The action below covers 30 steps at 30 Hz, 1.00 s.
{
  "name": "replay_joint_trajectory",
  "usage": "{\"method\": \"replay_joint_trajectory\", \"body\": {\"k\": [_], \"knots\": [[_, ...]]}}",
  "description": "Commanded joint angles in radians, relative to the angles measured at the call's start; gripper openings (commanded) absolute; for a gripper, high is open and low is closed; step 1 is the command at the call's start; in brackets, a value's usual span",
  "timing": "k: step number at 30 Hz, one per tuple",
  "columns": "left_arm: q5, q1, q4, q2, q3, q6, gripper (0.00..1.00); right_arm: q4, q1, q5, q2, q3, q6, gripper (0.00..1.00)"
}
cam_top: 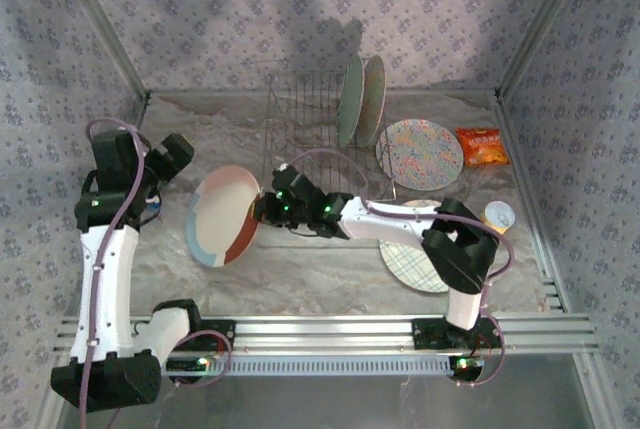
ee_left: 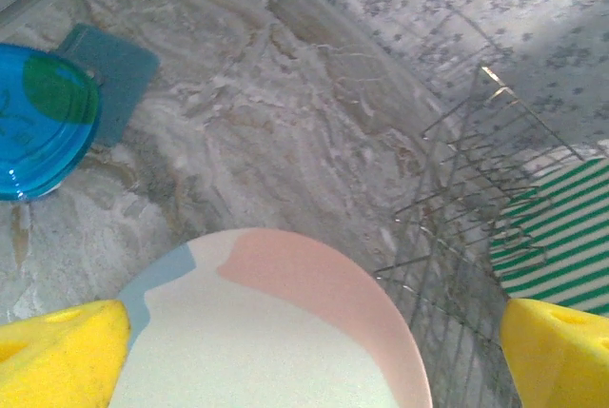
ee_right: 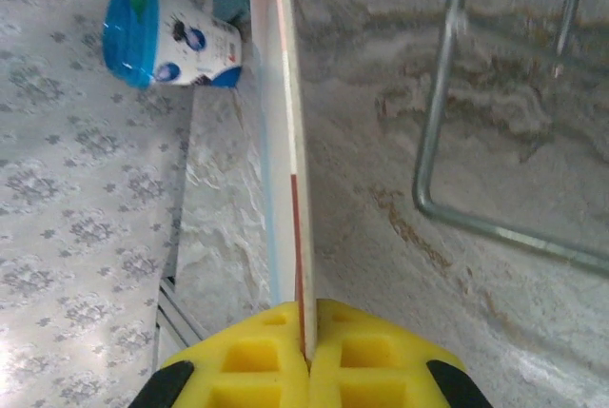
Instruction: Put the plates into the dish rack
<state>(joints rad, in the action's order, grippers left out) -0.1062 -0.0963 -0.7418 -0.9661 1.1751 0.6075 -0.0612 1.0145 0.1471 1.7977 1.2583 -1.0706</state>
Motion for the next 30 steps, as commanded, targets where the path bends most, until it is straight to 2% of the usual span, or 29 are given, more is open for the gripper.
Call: {"method": "replay_joint_trajectory", "body": {"k": [1,9,13,19,23,30], "knots": [[-0.088,0.002,-0.059,-0.012,0.072,-0.06,0.99,0.004,-0.031,0.043,-0.089,0.08,0.043,0.0],[-0.241,0.001,-0.079,-0.004,0.12,-0.179,0.99,0.078,-0.146,0.124,-0.194,0.109,0.061,0.0],[-0.353,0.001,-0.065,0.004,0.132,-0.2,0.99,0.155,-0.22,0.133,-0.273,0.106,0.107,0.0],[-0.53,0.003,-0.002,-0.02,0.126,-0.165,0.99,0.193,-0.35,0.149,-0.391,0.047,0.118,0.0],[-0.67,0.003,0.116,-0.048,0.064,-0.103,0.99,0.175,-0.438,0.203,-0.457,0.006,0.089,0.0],[-0.713,0.028,0.242,-0.066,-0.012,-0.033,0.99,0.138,-0.539,0.309,-0.528,-0.042,0.037,0.0]]}}
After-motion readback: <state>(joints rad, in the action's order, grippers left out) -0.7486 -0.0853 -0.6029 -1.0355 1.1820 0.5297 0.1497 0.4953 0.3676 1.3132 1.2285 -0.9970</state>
